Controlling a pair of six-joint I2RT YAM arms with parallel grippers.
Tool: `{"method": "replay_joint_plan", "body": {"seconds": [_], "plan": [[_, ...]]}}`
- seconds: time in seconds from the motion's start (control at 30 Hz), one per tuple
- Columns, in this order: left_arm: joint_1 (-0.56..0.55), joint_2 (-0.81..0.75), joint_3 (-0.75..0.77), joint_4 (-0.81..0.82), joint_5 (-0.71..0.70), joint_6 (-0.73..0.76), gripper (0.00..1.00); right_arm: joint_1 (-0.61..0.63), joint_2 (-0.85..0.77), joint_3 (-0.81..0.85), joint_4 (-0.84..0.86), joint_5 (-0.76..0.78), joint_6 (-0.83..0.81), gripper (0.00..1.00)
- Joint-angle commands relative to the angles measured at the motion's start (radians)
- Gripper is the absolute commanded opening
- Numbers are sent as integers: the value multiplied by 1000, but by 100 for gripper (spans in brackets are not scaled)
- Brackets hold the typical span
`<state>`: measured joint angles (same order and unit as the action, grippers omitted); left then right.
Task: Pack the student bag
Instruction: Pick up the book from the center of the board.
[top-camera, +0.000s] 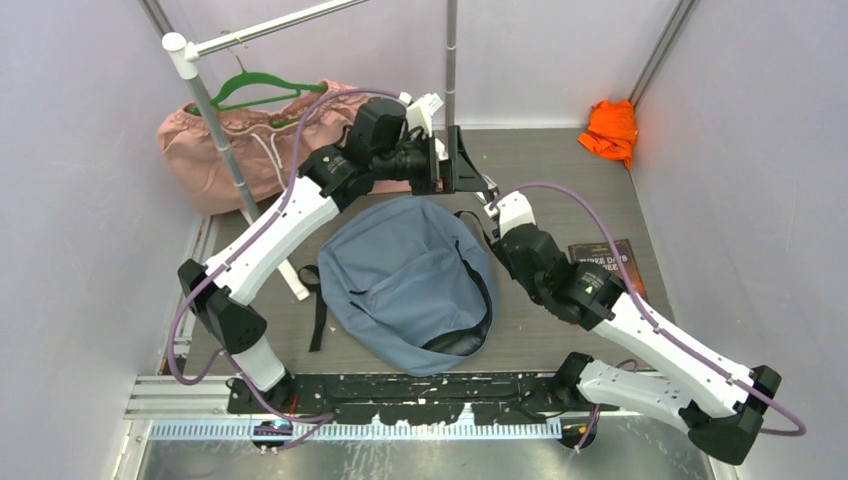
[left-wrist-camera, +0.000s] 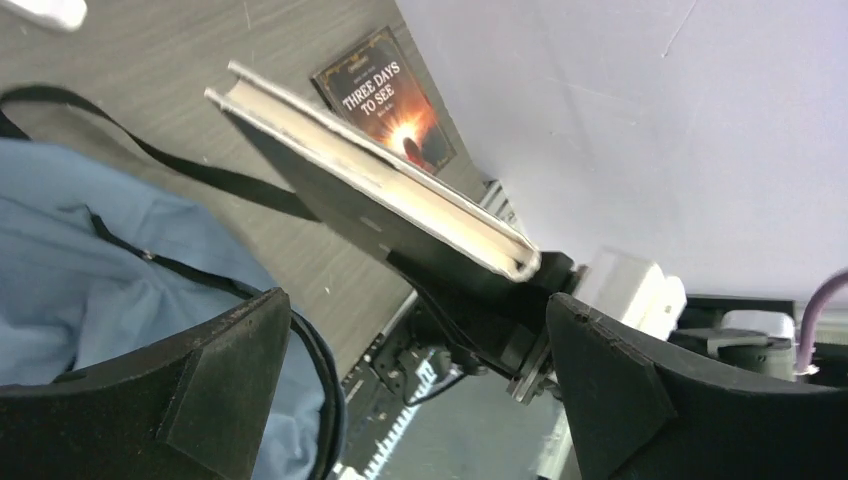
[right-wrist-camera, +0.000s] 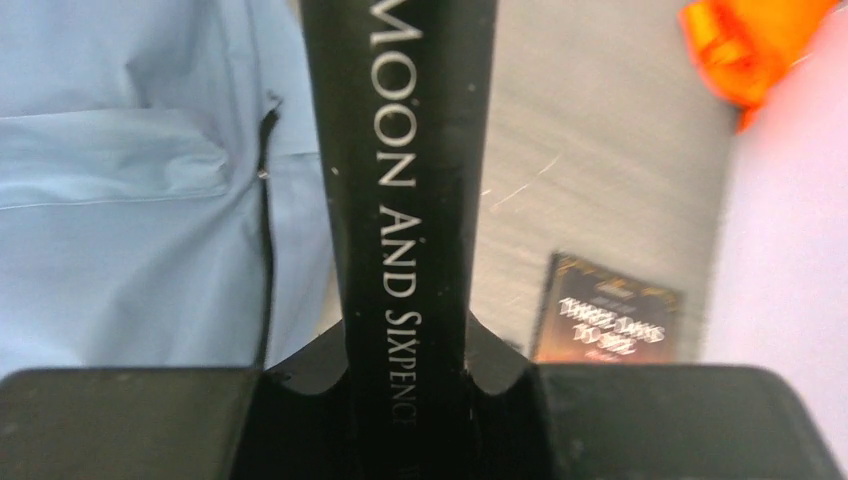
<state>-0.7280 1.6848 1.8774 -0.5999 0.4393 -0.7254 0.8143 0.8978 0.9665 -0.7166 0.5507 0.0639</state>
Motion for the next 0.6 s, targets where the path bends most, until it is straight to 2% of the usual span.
{"method": "replay_joint_plan", "body": {"seconds": [0.0,0.17,0.3,0.4,0.57], "plan": [[27,-76,-41,15,62,-121,100,113,-28,5,231,373,-255,1],[53,-103,-73,40,67,-233,100,225,-72,-87,480,483,-487,1],[131,-135,-169,170,121,-384,100,263,-97,-164,651,486,-607,1],[127,-113,-163,193,161,-423,100,278,-71,-197,730,508,-673,1],[118,-73,-187,202,233,-459,100,322,-40,-272,981,564,-839,1]]}}
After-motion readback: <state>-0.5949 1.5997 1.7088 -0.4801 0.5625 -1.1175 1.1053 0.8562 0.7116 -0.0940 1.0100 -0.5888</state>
